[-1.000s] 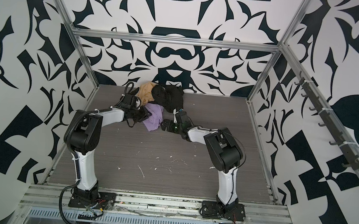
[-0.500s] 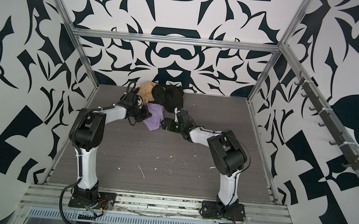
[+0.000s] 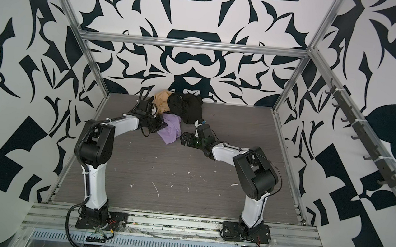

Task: Pick out a specific cloth from the pile
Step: 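Grasp the lavender cloth edge with the left gripper while the right gripper hovers nearby, then lift the lavender cloth up and away from the pile with the left gripper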

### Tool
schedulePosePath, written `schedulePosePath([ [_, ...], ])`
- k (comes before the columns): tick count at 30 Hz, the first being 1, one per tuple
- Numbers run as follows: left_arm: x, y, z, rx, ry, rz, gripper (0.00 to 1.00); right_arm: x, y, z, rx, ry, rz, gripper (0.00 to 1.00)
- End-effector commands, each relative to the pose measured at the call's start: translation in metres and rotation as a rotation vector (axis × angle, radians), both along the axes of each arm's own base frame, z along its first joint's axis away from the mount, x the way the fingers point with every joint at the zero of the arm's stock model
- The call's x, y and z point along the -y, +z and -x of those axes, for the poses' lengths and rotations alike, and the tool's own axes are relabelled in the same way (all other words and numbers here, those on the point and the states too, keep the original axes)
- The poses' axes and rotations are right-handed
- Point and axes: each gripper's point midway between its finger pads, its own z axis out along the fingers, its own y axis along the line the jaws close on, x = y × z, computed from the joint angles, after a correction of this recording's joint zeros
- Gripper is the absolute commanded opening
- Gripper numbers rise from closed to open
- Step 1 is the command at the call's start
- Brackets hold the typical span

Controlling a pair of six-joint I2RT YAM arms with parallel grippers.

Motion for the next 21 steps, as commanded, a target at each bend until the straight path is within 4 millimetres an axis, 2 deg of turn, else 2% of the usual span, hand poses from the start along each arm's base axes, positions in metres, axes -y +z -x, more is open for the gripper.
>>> schedulePosePath([
  [1, 0.0, 0.034, 0.003, 0.054, 0.004, 0.009, 0.0, 0.0, 0.023, 0.0, 0.054, -0.003, -0.016, 0.99],
  [10, -0.007, 0.069, 0.008, 0.122, 0.007, -0.014, 0.0, -0.002, 0.03, 0.002, 0.056, 0.0, -0.036, 0.99],
  [21, -0.012, 0.12, 0.0, 0.209, 0.014, 0.001, 0.0, -0.009, 0.045, 0.001, 0.075, 0.012, -0.043, 1.0],
])
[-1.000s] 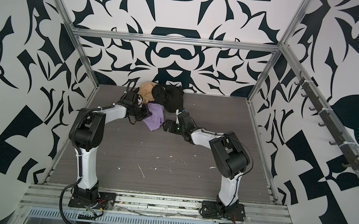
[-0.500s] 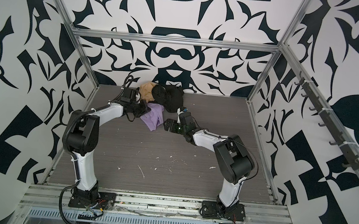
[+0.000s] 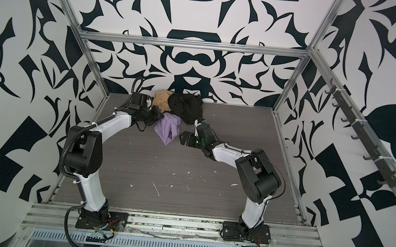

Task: Pick out a specific cloth from the pile
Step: 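Lift the lavender cloth up and away from the pile with the left gripper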

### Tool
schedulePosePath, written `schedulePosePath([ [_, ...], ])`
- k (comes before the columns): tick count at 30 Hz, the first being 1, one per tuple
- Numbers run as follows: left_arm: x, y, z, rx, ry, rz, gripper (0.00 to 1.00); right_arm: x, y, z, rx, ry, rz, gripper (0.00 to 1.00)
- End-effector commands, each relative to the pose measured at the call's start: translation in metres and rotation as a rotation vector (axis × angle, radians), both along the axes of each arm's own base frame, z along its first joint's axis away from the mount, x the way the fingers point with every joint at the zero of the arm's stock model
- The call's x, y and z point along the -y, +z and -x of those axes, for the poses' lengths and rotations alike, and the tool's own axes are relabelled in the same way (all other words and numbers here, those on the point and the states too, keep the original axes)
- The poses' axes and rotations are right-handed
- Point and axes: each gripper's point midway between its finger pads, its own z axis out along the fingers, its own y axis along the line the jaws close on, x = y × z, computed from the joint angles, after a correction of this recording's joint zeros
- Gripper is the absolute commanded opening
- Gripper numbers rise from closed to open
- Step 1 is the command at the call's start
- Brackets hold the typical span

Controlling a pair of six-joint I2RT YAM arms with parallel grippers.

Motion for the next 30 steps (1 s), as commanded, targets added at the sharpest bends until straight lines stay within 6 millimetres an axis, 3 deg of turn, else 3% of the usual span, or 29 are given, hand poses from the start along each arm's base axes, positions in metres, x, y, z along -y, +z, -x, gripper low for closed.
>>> schedulePosePath([
  [1, -0.001, 0.052, -0.005, 0.098, -0.006, 0.023, 0.0, -0.006, 0.035, -0.005, 0.063, 0.004, -0.036, 0.99],
  [23, -0.013, 0.148, -0.01, 0.26, 0.009, 0.146, 0.0, -0.012, 0.054, -0.004, 0.088, 0.016, -0.048, 0.99],
  [30, -0.019, 0.167, -0.009, 0.288, -0.001, 0.215, 0.0, -0.01, 0.056, -0.002, 0.092, 0.017, -0.046, 0.99],
])
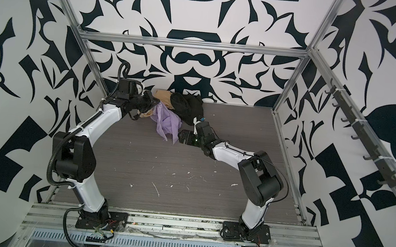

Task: Pick out a specific cloth from the pile
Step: 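Lift the lavender cloth up and away from the pile with the left gripper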

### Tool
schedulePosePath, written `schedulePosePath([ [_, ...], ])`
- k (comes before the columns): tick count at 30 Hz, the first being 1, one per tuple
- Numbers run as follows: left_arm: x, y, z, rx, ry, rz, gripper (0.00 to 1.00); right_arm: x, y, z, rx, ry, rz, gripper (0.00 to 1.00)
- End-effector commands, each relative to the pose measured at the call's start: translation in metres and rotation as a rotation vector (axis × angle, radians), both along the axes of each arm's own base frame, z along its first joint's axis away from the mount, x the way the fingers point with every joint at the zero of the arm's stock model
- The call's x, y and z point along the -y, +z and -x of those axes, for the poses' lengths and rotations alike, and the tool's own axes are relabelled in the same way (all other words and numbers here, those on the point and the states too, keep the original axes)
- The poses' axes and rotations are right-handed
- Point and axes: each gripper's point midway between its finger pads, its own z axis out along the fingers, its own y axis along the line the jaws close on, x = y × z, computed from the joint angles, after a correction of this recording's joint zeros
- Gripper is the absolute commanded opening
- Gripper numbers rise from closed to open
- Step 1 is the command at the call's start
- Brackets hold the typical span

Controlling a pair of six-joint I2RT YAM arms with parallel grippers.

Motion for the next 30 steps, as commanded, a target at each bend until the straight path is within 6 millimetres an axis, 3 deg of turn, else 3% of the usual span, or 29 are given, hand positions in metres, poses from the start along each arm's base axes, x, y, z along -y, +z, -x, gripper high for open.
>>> schedulePosePath([
  [1, 0.002, 0.073, 0.007, 0.167, -0.037, 0.09, 0.0, -0.004, 0.031, -0.004, 0.071, 0.005, -0.032, 0.99],
  [19, 0.009, 0.152, 0.017, 0.301, -0.094, 0.285, 0.0, -0.005, 0.048, -0.001, 0.11, 0.006, -0.038, 0.99],
  [30, 0.005, 0.193, 0.035, 0.376, -0.102, 0.332, 0.0, -0.004, 0.058, 0.001, 0.125, 0.008, -0.051, 0.97],
])
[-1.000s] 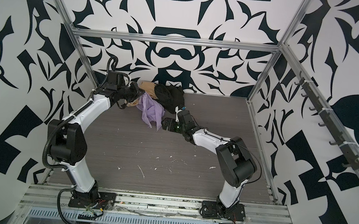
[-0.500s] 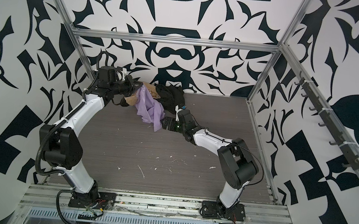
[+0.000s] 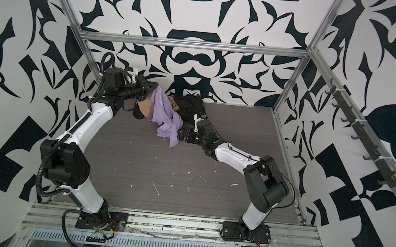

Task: Pick out a specific cloth from the pile
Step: 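Lift the lavender cloth up and away from the pile with the left gripper, then grasp the hanging lavender cloth's lower part with the right gripper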

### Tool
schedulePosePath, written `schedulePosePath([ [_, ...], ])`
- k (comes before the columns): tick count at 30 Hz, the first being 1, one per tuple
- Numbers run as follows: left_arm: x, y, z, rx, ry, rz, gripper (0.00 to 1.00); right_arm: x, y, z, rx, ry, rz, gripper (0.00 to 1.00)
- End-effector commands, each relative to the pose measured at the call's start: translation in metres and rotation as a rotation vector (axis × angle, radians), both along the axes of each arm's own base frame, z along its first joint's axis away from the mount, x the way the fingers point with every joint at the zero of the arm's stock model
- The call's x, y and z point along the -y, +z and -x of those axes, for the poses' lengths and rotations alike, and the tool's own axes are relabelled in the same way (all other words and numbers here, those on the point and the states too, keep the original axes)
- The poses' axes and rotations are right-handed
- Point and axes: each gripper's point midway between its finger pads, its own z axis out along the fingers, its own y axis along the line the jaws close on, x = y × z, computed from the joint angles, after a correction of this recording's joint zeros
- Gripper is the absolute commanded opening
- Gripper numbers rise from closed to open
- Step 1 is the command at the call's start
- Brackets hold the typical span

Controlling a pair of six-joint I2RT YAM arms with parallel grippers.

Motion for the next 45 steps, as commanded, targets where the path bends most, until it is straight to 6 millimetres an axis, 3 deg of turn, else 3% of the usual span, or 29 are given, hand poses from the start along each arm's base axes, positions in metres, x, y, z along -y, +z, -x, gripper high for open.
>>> schedulePosePath([
  [1, -0.002, 0.084, 0.024, 0.212, -0.024, 0.06, 0.0, -0.004, 0.027, -0.002, 0.06, 0.007, -0.03, 0.97],
  [20, -0.007, 0.144, 0.055, 0.313, -0.044, 0.158, 0.0, -0.013, 0.053, -0.002, 0.095, 0.034, -0.075, 0.91],
  [29, -0.007, 0.13, 0.062, 0.29, -0.045, 0.161, 0.0, -0.025, 0.069, -0.002, 0.082, 0.036, -0.218, 0.89],
  [37, -0.009, 0.108, 0.063, 0.252, -0.031, 0.152, 0.0, -0.013, 0.054, -0.016, -0.082, -0.172, -0.279, 0.8],
  [45, -0.009, 0.085, 0.064, 0.192, -0.017, 0.129, 0.0, -0.028, 0.058, -0.018, -0.096, -0.131, -0.336, 0.8],
])
